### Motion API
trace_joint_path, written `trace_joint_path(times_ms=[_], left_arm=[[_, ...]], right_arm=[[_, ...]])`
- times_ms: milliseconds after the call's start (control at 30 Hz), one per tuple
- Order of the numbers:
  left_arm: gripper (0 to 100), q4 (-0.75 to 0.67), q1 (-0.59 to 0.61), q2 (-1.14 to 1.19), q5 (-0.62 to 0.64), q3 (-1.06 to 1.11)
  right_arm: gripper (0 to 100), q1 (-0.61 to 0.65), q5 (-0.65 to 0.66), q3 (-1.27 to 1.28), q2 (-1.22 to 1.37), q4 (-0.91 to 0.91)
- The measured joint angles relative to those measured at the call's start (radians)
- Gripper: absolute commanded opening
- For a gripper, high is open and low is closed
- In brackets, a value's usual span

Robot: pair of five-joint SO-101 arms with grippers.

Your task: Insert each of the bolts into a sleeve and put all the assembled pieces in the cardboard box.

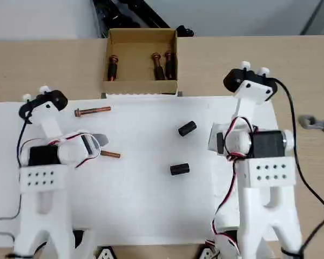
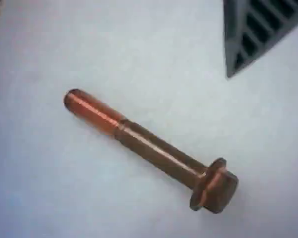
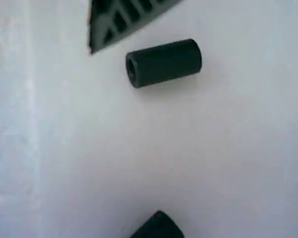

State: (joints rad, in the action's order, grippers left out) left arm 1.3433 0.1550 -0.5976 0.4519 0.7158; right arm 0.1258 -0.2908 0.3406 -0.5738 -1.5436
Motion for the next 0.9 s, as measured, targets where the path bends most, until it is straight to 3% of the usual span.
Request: trace_joint_path(times_ms=[167,433,700,900], left_arm=[[34,0.115,0.014,0.256,0.015,-0.186],[34,0.368,0.018,0.658,0.224,-0.652],[29,0.381,0.0,0.71,0.362,-0.707],[29,0.381,-0.002,0.796,0.384,-0.707]], right_arm=[[15.4,0.0,0.003,0.0,0.046,0.005],[15.4,0.0,0.003,0.0,0.058,0.021],[15.4,0.006,0.003,0.0,0.058,0.049],[15.4,0.006,0.003,0.0,0.058,0.049]])
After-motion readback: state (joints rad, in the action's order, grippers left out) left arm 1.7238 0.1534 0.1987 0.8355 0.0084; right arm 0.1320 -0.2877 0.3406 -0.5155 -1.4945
